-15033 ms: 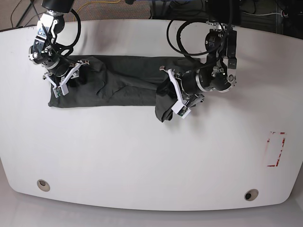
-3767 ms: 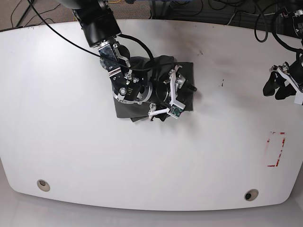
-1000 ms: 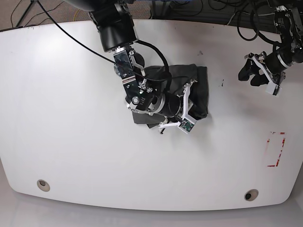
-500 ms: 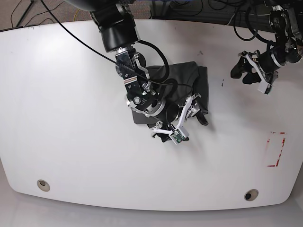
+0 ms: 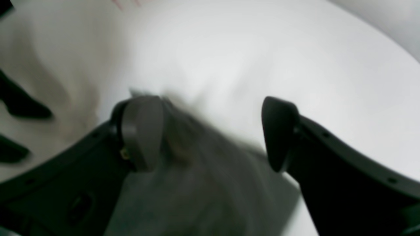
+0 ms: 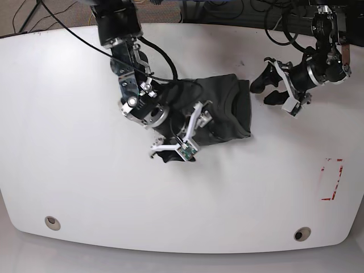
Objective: Layout the t-shirt on the table in an organized manner, then fold the t-shirt properly
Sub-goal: 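Press and tuck the folded bundle with the right gripper to flatten it, then move both grippers to opposite sides of the folded bundle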
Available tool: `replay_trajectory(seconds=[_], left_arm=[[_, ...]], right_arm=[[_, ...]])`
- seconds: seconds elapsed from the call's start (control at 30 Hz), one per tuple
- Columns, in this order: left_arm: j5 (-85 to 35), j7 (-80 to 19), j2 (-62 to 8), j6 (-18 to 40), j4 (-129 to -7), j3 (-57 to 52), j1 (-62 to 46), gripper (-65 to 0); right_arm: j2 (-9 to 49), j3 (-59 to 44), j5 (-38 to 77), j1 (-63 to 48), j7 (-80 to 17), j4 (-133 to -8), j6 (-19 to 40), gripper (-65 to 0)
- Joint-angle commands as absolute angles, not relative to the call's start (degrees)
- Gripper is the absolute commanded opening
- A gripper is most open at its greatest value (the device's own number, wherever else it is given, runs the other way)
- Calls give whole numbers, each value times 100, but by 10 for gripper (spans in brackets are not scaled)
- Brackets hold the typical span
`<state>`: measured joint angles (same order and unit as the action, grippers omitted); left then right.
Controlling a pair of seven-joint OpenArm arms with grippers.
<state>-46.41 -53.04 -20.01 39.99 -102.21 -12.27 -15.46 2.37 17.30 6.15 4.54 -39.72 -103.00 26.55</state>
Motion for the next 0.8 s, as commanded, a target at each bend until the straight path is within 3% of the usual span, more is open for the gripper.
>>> replay_trajectory(seconds=[0.0,0.3,0.77], left_arm=[[-4637,-5218,-2141,3996,-10299,-1314,-1481,-331],[-4637,-5218,-2167,4000,-10299,-1657,-1508,-331],[-4646,-5218,-2176,4000,-10308,-2290,-1692,-331]], right_arm=[[233,1780,734,277,-3820,-10484,2774,-225],[268,1789,725,-242,-3732,-9982,3459,-398],[-356,2193,725,295,-3231,-8760,3424,-414]])
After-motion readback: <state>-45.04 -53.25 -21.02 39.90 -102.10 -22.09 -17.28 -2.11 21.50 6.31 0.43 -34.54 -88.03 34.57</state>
